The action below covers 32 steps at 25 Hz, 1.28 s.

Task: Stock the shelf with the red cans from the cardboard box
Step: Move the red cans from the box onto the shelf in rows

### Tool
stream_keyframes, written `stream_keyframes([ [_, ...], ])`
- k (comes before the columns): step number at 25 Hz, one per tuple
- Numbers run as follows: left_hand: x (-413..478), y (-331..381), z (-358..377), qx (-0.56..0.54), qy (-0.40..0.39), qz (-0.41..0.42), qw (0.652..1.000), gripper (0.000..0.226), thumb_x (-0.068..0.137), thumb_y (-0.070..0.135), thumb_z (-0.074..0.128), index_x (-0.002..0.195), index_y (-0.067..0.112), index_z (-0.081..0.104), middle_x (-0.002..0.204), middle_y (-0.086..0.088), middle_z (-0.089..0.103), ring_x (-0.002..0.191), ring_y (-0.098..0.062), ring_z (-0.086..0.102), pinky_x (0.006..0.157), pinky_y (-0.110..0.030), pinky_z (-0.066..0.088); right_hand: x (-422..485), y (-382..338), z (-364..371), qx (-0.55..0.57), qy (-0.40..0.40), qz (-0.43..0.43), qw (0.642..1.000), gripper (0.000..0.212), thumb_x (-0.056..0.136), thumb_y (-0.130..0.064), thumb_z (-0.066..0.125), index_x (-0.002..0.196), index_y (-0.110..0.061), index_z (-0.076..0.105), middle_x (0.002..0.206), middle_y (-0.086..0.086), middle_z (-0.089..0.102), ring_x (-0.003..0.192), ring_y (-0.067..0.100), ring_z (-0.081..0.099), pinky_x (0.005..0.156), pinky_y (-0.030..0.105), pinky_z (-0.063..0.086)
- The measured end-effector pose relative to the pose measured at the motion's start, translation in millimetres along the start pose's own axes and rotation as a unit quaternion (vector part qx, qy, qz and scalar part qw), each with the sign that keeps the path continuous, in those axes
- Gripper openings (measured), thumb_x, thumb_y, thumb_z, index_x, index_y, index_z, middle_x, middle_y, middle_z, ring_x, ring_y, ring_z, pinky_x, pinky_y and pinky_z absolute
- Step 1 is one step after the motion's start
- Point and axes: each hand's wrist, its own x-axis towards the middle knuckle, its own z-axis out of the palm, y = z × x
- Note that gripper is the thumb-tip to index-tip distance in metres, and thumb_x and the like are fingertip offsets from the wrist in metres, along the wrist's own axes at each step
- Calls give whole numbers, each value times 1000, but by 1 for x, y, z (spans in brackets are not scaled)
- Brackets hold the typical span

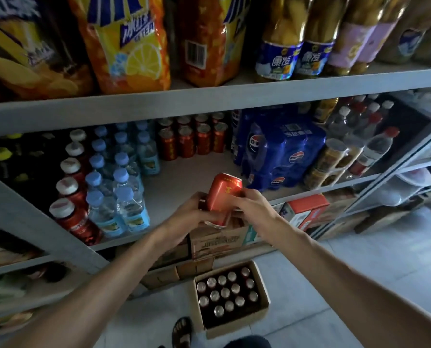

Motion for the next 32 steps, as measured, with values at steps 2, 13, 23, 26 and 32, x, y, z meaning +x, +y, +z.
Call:
stream_keyframes([
  [2,11,-7,-6,5,34,-5,999,72,59,38,87,121,23,54,113,2,69,104,-12,67,97,-39,52,15,6,1,9,-12,-13,1000,61,61,-48,86,113,-22,66,102,3,76,97,20,73,94,46,55],
  [13,78,-36,-54,31,152,-43,987,52,89,26,65,131,3,44,128,-26,58,94,-15,71,78,-26,58,143,30,35,-42,-4,-34,999,54,67,-28,89,115,-15,69,96,2,75,81,8,71,70,20,58],
  [23,113,-53,-85,589,-2,-232,774,127,65,64,76,155,17,0,159,-27,-4,146,-47,0,116,-58,20,254,23,77,-130,66,-228,963,75,54,-26,86,123,-19,60,115,-9,62,110,15,62,87,26,47],
  [26,113,-54,-88,597,-5,-211,774,127,64,61,78,155,13,5,158,-28,6,146,-44,6,117,-53,21,269,20,93,-130,63,-243,959,93,58,-24,90,140,-12,47,137,4,58,123,20,57,95,29,47],
  [32,121,-60,-92,615,-19,-216,758,132,61,66,77,154,9,2,157,-31,9,144,-48,11,116,-57,21,273,30,99,-150,69,-284,944,92,72,-26,86,147,-8,35,148,16,44,134,32,46,105,43,43],
])
